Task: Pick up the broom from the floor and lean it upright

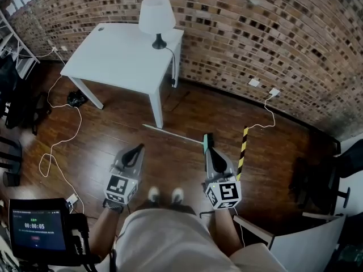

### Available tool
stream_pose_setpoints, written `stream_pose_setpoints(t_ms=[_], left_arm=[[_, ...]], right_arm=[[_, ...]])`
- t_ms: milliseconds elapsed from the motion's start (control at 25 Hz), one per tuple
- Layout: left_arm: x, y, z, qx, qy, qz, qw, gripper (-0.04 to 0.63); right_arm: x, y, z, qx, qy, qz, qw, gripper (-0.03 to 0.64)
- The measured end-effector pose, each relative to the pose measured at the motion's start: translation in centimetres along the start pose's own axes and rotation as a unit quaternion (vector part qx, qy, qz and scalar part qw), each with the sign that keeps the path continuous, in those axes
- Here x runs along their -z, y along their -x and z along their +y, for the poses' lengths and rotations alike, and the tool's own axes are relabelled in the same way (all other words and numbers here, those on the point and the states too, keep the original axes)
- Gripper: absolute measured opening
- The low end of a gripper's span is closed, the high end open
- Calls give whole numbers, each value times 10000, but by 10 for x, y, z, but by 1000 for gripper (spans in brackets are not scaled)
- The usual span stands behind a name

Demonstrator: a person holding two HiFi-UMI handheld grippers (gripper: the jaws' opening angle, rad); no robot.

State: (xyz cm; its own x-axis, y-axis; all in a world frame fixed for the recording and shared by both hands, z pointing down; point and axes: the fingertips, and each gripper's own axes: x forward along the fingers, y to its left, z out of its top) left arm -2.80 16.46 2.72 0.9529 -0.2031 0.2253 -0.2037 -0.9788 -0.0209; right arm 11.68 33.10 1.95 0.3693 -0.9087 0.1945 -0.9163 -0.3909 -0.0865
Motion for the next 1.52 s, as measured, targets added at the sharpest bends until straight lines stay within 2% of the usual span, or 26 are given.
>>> stream_pose_setpoints(t_ms=[200, 400, 600, 800, 1040, 1240, 1400, 1520], left_arm=[[16, -6, 16, -154, 96, 95, 9998, 2], [27, -9, 26, -386, 93, 238, 9989, 2], [43, -10, 45, -571, 132, 345, 9977, 2], [79, -16, 96, -682, 365, 541, 9955, 2], [109, -49, 162, -644, 412, 750, 9942, 2], [169, -66, 211, -738, 536, 1132, 9894, 2], [239, -76, 245, -911, 705, 1435, 9829, 2], [298, -85, 266, -1086, 854, 1612, 9772, 2]], right_arm=[[11, -23, 1, -216, 17, 123, 9997, 14], [25, -46, 4, -670, 61, 354, 9971, 51], [58, -71, 3, -809, 172, 915, 9924, 53], [86, -126, 25, -955, 182, 1221, 9878, 54], [126, -214, 42, -1039, -105, 1564, 9822, 54], [199, -289, 57, -1263, 156, 2103, 9693, 44], [300, -340, 58, -1242, 825, 2844, 9470, 49], [379, -373, 56, -1368, 1039, 3244, 9302, 49]])
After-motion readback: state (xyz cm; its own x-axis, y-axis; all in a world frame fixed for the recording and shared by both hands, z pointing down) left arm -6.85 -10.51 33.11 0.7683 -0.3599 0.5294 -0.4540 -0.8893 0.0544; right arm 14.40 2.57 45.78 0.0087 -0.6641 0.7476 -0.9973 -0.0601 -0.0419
